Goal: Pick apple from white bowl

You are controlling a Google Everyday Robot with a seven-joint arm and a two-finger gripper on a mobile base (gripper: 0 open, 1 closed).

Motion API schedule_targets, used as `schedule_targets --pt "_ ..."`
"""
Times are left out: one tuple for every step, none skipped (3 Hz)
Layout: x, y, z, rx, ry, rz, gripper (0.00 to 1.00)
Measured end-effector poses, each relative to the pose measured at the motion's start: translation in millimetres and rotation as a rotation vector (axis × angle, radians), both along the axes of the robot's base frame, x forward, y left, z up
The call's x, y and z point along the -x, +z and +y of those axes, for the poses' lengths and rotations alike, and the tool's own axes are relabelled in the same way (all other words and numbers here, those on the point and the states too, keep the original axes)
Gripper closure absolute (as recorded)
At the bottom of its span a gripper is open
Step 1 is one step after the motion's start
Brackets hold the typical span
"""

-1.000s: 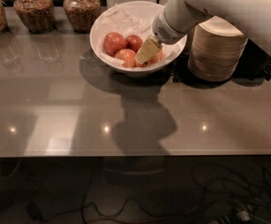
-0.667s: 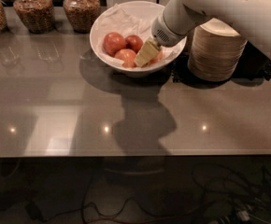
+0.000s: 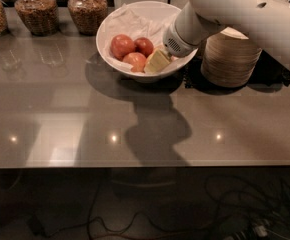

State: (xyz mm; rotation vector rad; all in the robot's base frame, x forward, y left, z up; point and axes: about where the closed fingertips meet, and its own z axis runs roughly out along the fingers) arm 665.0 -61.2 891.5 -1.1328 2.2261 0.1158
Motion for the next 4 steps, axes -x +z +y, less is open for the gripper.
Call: schedule_targets --pt "-1.5 -10.3 -4.0 -0.012 -0.028 0.021 0.32" --pt "-2.7 -16.4 -6.8 -0.021 -0.045 0.037 0.35" --pt "-3.0 -15.1 -6.9 -0.022 -0.045 0.037 0.54" --pt "0.2 -10.7 -7.3 -0.034 -0.032 0.012 0.77"
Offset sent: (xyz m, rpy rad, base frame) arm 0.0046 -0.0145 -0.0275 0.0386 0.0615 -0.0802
